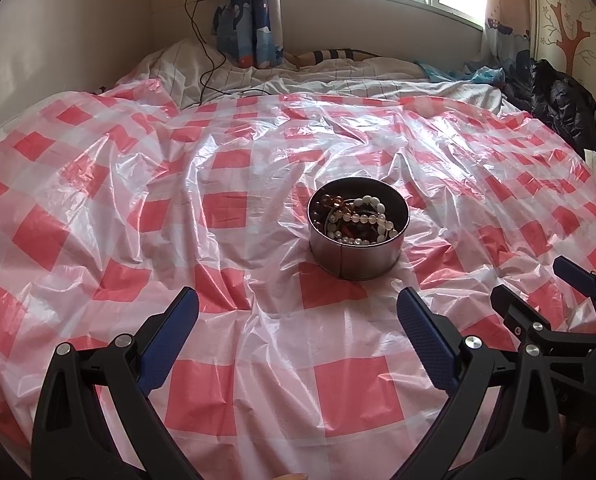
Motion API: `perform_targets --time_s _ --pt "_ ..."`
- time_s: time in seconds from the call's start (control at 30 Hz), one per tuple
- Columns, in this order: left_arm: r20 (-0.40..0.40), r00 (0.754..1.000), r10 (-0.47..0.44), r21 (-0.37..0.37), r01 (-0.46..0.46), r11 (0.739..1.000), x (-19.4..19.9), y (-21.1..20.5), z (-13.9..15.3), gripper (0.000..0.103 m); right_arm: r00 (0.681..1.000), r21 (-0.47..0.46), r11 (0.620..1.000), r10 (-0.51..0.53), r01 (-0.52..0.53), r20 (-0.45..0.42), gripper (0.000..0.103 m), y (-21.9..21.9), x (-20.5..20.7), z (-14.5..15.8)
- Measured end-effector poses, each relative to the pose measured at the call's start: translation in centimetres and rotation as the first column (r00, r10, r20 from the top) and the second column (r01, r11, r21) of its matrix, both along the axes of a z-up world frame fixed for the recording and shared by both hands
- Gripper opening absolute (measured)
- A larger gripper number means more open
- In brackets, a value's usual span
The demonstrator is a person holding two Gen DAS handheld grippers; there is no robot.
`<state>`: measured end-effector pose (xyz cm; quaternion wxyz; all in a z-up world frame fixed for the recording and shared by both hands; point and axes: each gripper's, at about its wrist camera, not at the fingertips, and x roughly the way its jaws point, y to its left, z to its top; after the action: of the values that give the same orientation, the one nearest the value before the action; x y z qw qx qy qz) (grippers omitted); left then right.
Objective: Organize jewelry
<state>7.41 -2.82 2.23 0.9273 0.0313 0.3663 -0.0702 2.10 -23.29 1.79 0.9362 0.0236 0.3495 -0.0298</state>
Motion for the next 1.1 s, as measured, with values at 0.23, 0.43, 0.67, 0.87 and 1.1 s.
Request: perform_targets --time_s 0.23,0.43,0.67,0.87,1.1 --pt "0.002 1.000 -0.003 0.007 0.003 1.000 -0.01 -0.27 -0.01 0.095 1.000 0.001 1.000 -0.001 0.001 0.000 0.095 0.01 0.03 -0.04" --pt "0.006 1.000 -0.009 0.002 0.009 1.000 -0.06 -0.34 0.07 0.095 1.000 0.003 1.000 0.003 -0.003 0.001 0.096 0.01 0.05 -0.02" --pt "0.011 1.000 -0.009 -0.017 0.009 1.000 -0.03 0.00 0.43 0.095 1.000 -0.005 1.000 0.000 0.000 0.004 0.096 -0.10 0.03 -0.24" --pt "0.013 1.000 -0.011 -0.016 0.011 1.000 -0.04 -0.01 0.54 0.095 1.000 -0.013 1.000 0.000 0.000 0.003 0.095 -0.03 0.04 -0.28" --pt "-0.010 1.000 -0.014 -0.018 0.013 1.000 0.11 0.17 0.53 0.095 1.000 -0.004 1.000 -0.004 0.004 -0.001 0.095 -0.26 0.21 -0.33"
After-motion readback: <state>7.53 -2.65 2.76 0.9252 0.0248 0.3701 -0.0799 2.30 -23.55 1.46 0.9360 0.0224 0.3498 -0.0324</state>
